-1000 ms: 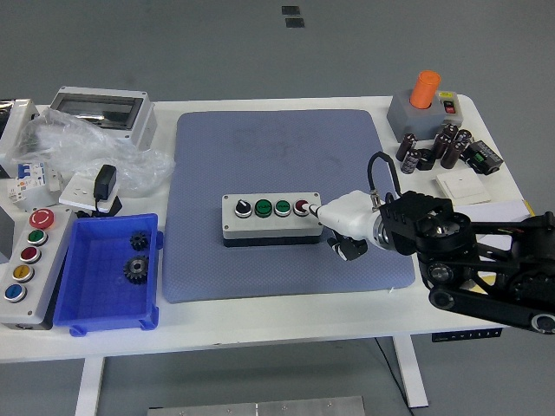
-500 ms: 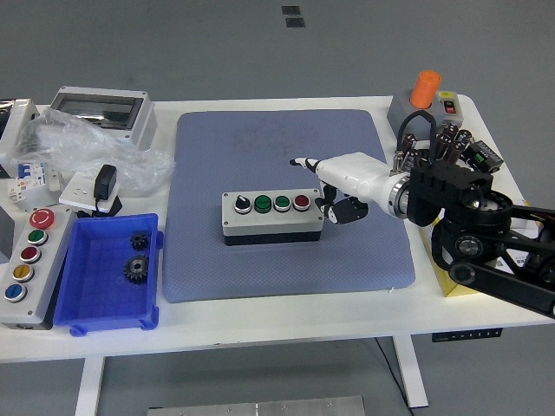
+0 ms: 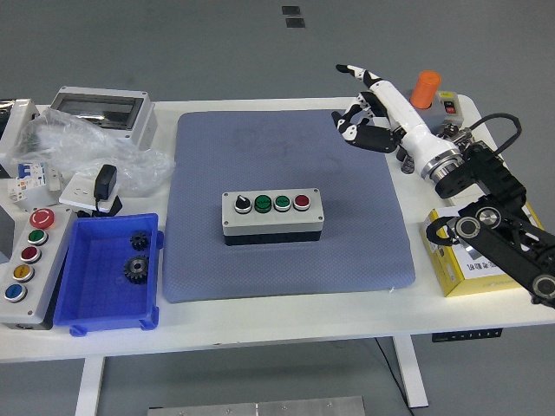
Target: Pick up the button,place it on the desk,press the button,press the button
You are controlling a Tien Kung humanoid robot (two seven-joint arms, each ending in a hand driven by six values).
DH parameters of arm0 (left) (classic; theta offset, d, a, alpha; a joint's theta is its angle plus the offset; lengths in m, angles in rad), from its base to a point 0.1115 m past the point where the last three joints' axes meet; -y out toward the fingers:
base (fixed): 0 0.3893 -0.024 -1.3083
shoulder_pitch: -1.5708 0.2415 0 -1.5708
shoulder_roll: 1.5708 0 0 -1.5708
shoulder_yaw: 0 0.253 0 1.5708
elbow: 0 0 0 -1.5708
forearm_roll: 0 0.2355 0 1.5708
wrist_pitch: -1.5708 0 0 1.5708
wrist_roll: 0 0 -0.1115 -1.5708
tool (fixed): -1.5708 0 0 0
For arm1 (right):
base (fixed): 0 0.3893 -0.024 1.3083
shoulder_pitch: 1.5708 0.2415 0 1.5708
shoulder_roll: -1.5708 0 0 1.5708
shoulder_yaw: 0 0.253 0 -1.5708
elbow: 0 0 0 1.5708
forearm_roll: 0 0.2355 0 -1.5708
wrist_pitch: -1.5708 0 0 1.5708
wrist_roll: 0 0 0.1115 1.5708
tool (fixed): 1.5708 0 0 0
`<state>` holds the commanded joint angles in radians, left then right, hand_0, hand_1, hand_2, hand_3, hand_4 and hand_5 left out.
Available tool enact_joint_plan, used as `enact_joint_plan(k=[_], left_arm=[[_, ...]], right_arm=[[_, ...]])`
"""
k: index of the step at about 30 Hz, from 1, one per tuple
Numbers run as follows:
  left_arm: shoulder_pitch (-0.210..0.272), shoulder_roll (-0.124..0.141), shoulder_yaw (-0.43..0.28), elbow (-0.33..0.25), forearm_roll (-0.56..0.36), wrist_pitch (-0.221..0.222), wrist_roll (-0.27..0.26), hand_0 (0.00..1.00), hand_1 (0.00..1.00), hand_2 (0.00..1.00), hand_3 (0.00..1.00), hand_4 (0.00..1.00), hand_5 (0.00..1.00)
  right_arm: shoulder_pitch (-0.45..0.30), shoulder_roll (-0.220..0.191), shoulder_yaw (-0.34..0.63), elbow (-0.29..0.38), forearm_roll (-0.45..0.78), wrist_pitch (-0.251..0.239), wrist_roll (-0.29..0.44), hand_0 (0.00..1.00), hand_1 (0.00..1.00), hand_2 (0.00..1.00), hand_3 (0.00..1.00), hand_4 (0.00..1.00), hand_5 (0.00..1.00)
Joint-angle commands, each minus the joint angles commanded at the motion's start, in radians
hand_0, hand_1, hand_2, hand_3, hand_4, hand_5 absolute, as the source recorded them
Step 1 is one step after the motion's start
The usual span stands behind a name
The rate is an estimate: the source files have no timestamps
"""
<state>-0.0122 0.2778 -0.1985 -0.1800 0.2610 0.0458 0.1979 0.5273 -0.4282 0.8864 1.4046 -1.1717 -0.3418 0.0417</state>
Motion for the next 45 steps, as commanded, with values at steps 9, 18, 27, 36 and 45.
enact_joint_plan(k=[9,18,27,36,45], left_arm=[[0.0,-0.002,0.002,0.0,-0.005,0.0,0.0,0.621,0.644,0.587,0.617,0.634,0.34],[-0.002,0.003,0.016,0.0,-0.017,-0.001,-0.003,0.621,0.643,0.587,0.617,0.634,0.34],[-0.003,0.009,0.043,0.0,-0.039,0.0,-0.006,0.624,0.642,0.589,0.619,0.638,0.337],[0.003,0.004,0.156,-0.005,-0.16,0.013,-0.04,0.623,0.643,0.589,0.62,0.645,0.319],[0.0,-0.004,0.024,-0.017,-0.027,0.008,-0.036,0.629,0.642,0.588,0.619,0.642,0.325]], right_arm=[[-0.123,0.049,0.131,-0.134,0.355,0.059,0.344,0.819,0.741,0.771,0.771,0.998,0.879],[-0.215,0.04,0.154,-0.099,0.636,0.146,0.517,0.809,0.736,0.77,0.769,0.998,0.998],[-0.277,0.062,0.141,-0.1,0.736,0.171,0.539,0.786,0.715,0.749,0.745,0.998,0.998],[-0.358,0.11,0.147,-0.069,0.554,0.098,0.504,0.783,0.708,0.738,0.722,0.998,0.998],[-0.316,0.079,0.106,-0.033,0.372,0.019,0.445,0.787,0.706,0.738,0.714,0.998,0.998]])
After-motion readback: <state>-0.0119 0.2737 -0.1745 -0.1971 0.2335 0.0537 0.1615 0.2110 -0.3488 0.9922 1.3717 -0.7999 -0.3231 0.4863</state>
